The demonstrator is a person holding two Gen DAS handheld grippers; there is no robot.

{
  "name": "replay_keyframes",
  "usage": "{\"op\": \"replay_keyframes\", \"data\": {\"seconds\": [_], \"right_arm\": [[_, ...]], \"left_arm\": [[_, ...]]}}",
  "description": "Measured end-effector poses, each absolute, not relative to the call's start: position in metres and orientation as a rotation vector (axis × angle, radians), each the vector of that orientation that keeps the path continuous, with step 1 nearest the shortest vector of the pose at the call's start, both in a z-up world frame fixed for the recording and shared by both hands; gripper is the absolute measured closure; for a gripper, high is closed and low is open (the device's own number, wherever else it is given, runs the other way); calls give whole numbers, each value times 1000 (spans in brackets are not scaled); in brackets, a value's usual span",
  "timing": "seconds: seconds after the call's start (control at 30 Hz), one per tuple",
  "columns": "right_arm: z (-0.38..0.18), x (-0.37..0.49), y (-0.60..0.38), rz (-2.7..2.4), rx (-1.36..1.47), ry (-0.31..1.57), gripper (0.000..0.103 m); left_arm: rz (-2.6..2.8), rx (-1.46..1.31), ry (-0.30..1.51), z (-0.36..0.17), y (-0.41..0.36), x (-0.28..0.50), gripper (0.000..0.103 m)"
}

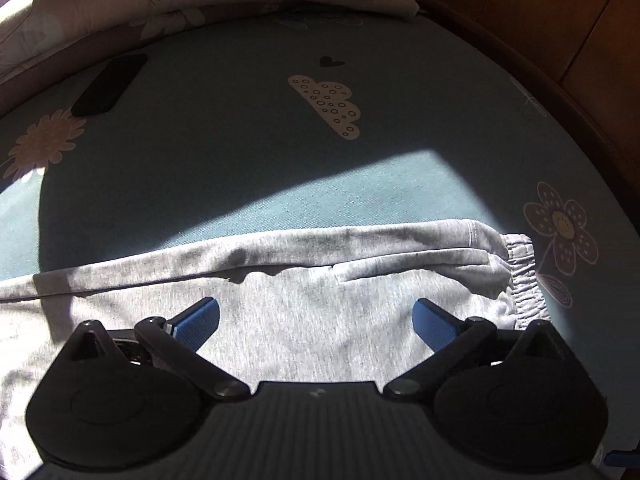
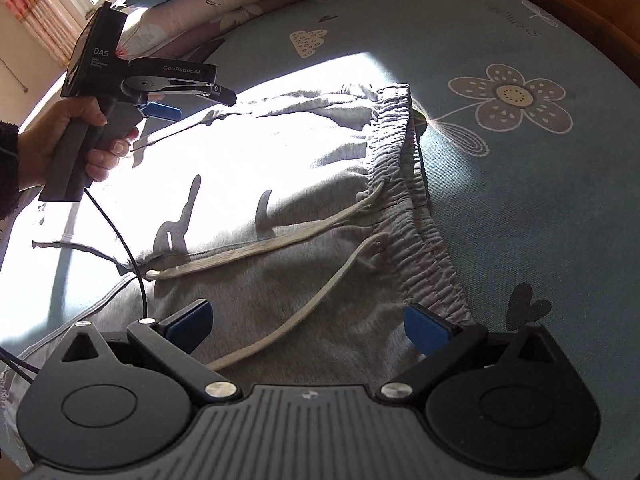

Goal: Fold clothes

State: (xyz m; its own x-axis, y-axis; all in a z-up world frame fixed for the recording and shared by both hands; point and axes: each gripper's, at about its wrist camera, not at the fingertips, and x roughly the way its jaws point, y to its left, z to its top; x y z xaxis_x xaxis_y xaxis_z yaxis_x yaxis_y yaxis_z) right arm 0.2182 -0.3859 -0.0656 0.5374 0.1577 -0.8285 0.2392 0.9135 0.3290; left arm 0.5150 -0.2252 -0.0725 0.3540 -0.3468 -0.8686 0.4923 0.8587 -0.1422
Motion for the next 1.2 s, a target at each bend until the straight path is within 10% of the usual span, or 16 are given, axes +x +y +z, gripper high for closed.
{"op": "replay_keyframes", "data": {"seconds": [1.2], "right_arm": [[-62,224,-252,100,267,1122,0]], "left_arm": [[-417,-317,1276,-130,-36,349,1]]}}
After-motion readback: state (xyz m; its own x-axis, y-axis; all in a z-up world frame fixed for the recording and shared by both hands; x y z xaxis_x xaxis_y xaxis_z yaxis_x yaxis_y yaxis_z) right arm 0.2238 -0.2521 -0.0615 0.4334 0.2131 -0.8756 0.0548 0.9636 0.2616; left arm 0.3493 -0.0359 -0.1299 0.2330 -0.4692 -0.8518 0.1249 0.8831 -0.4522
